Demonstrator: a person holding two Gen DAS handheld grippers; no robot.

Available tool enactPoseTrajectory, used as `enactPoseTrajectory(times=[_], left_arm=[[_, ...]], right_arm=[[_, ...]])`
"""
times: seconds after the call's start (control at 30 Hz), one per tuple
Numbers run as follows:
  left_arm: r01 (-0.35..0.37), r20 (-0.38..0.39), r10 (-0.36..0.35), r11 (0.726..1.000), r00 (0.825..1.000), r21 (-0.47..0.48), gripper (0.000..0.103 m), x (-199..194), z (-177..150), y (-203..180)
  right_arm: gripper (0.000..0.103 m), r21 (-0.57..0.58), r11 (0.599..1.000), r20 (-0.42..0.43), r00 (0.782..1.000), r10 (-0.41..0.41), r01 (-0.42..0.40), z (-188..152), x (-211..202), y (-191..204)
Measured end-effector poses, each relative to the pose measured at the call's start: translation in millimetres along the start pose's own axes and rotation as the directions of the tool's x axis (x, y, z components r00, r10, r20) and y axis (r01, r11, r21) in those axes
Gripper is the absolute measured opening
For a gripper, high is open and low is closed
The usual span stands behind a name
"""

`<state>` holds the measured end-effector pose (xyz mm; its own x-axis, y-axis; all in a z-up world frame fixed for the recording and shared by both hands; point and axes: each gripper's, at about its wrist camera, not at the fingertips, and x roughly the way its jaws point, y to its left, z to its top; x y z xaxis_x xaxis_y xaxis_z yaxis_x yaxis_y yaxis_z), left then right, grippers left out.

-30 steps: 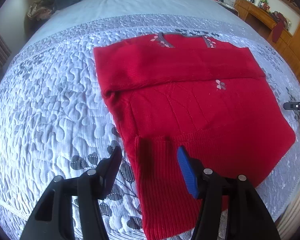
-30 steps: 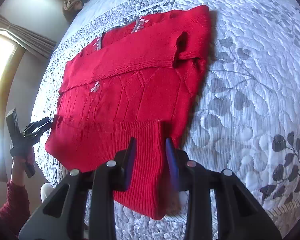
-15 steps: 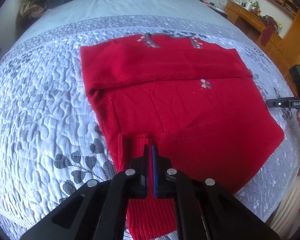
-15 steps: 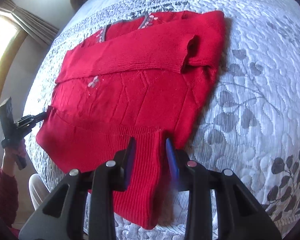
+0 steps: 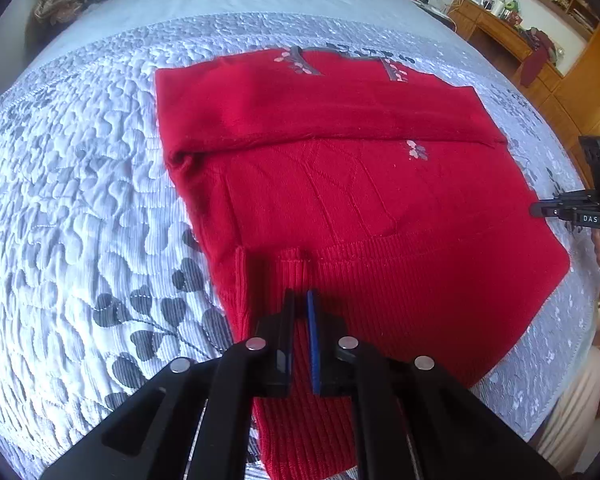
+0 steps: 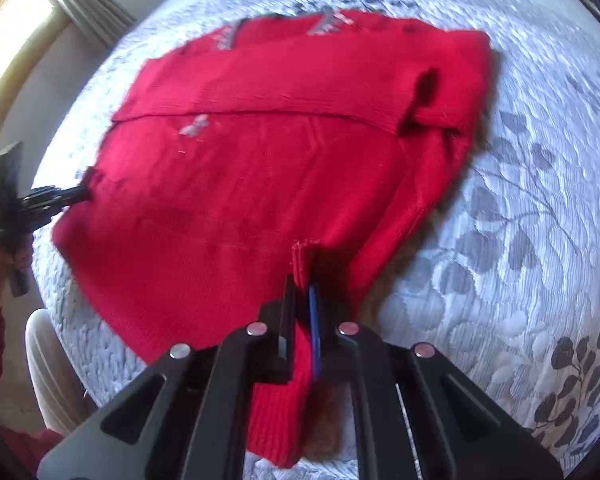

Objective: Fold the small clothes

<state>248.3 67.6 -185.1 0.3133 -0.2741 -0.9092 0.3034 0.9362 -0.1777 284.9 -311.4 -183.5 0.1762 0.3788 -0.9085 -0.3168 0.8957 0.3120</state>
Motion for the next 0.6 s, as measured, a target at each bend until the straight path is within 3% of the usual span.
enactPoseTrajectory(times=[0.1, 0.43, 0.6], left_arm=[[0.011, 0.002, -0.011, 1.0, 1.0, -0.015, 0.007, 0, 1, 4], [0.022, -0.001, -0.022, 1.0, 1.0, 0.006, 0.007, 5, 7, -2], [0.03, -0.007, -0.03, 0.999, 1.0, -0.011, 0.014, 12, 11, 2]], right_arm=[[0.004, 0.025, 0.997, 0.036, 0.996, 0.078, -0.079, 0, -10, -3], [0.004, -0.009, 1.0, -0.008, 1.0, -0.005, 0.004, -1, 1, 3], [0.018, 0.013, 1.0, -0.026, 0.999, -0.019, 0.019, -2, 10, -3]])
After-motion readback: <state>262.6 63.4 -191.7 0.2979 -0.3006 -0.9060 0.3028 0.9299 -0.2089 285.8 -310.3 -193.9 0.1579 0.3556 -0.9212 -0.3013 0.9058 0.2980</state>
